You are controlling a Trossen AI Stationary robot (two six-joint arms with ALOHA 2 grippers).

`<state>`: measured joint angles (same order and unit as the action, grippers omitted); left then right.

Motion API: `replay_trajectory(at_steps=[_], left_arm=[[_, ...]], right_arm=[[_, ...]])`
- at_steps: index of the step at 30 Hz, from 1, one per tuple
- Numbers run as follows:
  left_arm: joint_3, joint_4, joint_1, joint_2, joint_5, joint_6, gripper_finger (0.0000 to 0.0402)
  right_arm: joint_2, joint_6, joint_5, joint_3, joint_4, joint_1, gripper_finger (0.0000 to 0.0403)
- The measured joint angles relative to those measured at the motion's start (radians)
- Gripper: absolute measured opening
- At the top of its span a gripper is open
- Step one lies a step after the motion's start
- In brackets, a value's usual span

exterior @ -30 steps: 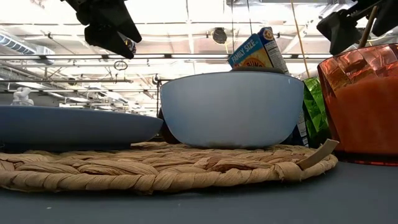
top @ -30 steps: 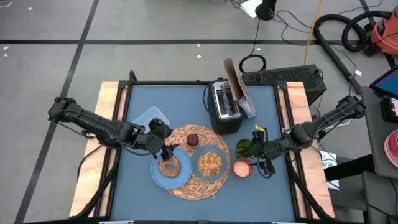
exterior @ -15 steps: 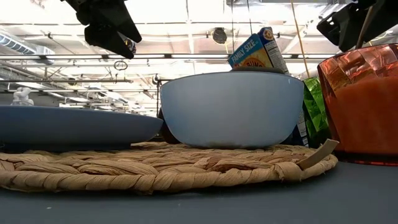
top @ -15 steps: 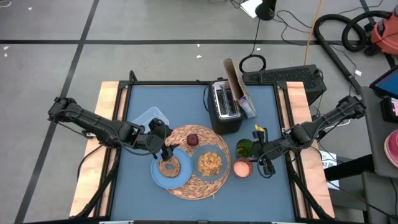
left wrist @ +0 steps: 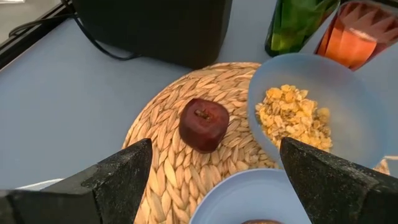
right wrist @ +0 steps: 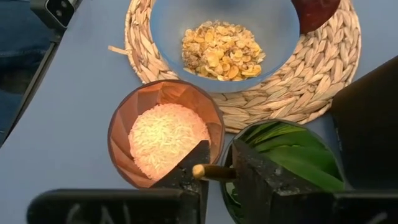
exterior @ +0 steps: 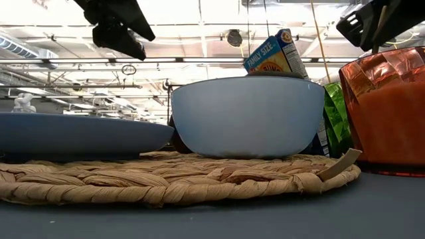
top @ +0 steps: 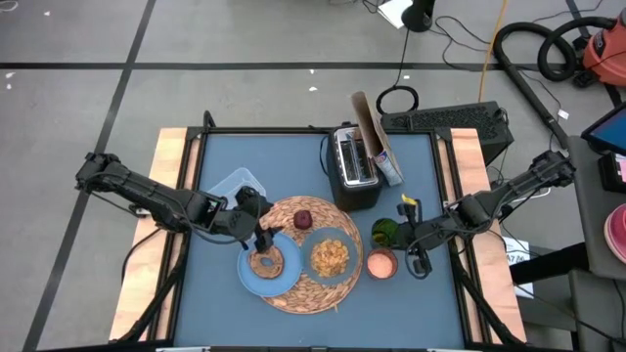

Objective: Arrange a breakfast setting
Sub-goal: Put the gold spoon on the right side of the blue bowl

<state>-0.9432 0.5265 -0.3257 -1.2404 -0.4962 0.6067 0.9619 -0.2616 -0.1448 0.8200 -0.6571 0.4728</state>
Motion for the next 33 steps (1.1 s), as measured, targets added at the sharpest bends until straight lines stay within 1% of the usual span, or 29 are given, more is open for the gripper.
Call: replay_trajectory(at_steps=[4,18,29,33], left_arm=[[0.0,-0.009,0.0,0.0,0.0,0.0,0.0358],[0.0,-0.009,0.0,0.0,0.0,0.0,0.0358],[0.0,-0.011,0.0,0.0,0.0,0.0,0.0358],[0.0,-0.032,0.0,0.0,0.0,0.0,0.0358]], right_arm=[[0.0,0.0,-0.002,0.001,0.002,0.0,0.0052],[-0.008,0.01,0.012,-0.001,0.023,0.0,0.0049],[-0.093,0.012,0.018,-0.002,0.044,0.0,0.0049],[-0.129,0.013,-0.014,-0.002,0.049,0.0,0.0049]])
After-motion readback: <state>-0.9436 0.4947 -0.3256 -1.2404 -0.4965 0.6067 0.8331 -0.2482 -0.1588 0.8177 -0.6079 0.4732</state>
